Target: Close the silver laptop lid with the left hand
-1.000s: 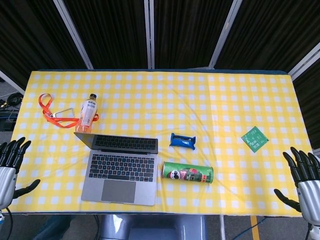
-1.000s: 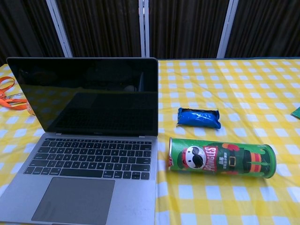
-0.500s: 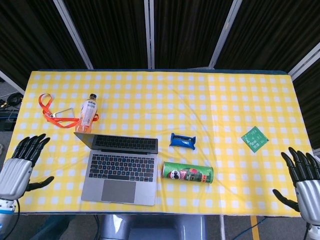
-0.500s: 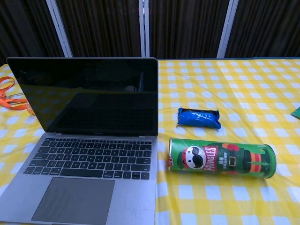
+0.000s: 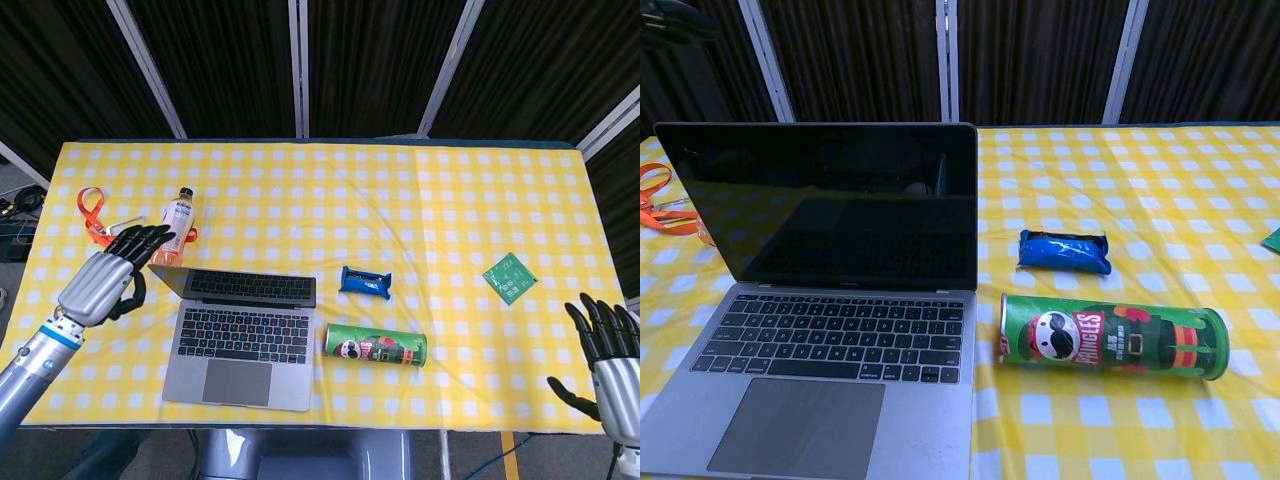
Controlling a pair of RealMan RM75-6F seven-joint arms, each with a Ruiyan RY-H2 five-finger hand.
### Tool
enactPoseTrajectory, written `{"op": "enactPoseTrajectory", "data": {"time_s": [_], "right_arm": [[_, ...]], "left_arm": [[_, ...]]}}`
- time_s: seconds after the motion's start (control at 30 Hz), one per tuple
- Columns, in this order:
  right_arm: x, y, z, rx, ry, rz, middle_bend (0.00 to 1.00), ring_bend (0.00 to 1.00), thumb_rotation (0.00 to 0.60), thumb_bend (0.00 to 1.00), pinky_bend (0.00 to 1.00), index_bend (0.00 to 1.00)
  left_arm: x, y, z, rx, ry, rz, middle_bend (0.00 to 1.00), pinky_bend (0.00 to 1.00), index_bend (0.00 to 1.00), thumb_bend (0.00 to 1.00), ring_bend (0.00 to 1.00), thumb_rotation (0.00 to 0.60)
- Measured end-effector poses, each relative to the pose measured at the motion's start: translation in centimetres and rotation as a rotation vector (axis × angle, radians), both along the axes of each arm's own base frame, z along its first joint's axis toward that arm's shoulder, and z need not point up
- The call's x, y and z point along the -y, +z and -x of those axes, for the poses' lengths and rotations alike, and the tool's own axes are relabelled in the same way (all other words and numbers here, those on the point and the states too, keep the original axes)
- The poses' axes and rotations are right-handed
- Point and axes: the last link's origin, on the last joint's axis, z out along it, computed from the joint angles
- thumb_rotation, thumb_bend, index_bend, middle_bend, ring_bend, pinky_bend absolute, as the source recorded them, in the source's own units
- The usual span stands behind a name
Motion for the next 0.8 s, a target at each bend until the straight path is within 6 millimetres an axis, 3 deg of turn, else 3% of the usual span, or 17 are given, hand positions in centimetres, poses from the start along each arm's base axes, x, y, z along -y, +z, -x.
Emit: {"op": "enactPoseTrajectory", "data": {"time_s": [0.2, 0.4, 0.8], "right_arm": [[0.3, 0.0, 0.2, 0.001, -0.011, -0.001, 0.00, 0.00, 0.600, 0.00, 0.00, 0.00], [0.3, 0.1, 0.3, 0.004, -0.014, -0.001, 0.00, 0.00, 0.600, 0.00, 0.00, 0.00], [0.3, 0.1, 0.2, 0.003, -0.012, 0.003, 0.00, 0.00, 0.600, 0.00, 0.00, 0.00]], "left_arm": [[-1.2, -1.5, -0.8, 0.050, 0.075, 0.122, 0.08, 0.10, 0.11, 1.00, 0.06, 0.600], [-2.2, -1.9, -1.3, 0.062, 0.125, 0.204, 0.14, 0.14, 0.16, 1.00, 0.11, 0.600], [-1.5, -1.8, -0.6, 0.053, 0.149, 0.261, 0.29, 0.26, 0.17, 1.00, 0.26, 0.600]]}}
